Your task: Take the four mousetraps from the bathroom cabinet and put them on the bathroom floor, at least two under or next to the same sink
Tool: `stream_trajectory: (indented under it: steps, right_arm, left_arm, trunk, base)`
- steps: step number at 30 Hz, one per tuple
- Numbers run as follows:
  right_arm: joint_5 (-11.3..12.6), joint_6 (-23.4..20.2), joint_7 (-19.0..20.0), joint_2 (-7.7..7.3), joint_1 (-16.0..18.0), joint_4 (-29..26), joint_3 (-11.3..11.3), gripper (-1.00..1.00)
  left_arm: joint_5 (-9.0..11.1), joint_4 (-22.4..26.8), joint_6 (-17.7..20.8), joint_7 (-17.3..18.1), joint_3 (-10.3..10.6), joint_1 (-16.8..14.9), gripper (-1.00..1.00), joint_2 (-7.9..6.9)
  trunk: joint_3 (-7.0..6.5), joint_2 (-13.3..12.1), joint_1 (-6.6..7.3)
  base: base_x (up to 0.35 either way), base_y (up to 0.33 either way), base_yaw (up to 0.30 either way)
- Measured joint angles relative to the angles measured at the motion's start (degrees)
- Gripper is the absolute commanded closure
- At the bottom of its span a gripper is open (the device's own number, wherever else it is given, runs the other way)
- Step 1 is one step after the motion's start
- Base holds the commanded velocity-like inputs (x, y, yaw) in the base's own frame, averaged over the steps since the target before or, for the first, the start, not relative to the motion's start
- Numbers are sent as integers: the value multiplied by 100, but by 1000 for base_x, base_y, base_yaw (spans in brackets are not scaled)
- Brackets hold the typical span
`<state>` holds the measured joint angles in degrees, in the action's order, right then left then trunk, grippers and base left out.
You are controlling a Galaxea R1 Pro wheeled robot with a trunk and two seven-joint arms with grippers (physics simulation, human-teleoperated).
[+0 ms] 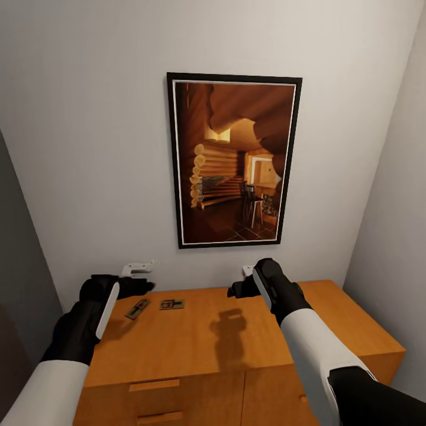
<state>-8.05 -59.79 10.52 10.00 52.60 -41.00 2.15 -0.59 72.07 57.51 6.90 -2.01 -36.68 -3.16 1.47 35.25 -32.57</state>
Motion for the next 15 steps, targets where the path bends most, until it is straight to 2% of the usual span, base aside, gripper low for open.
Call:
stream_trajectory:
  steps: [6,15]
  right_arm:
    - [-48,0,-3,0,0,1,1,-100]
    - [-63,0,3,0,0,-27,-7,-100]
  left_arm:
    - [4,38,134,2,4,11,-100,-108]
    - [9,42,175,3,5,17,-100,-143]
  trunk:
    - [0,0,0]
    - [0,0,0]
  base:
    - [0,0,0]
    - [0,0,0]
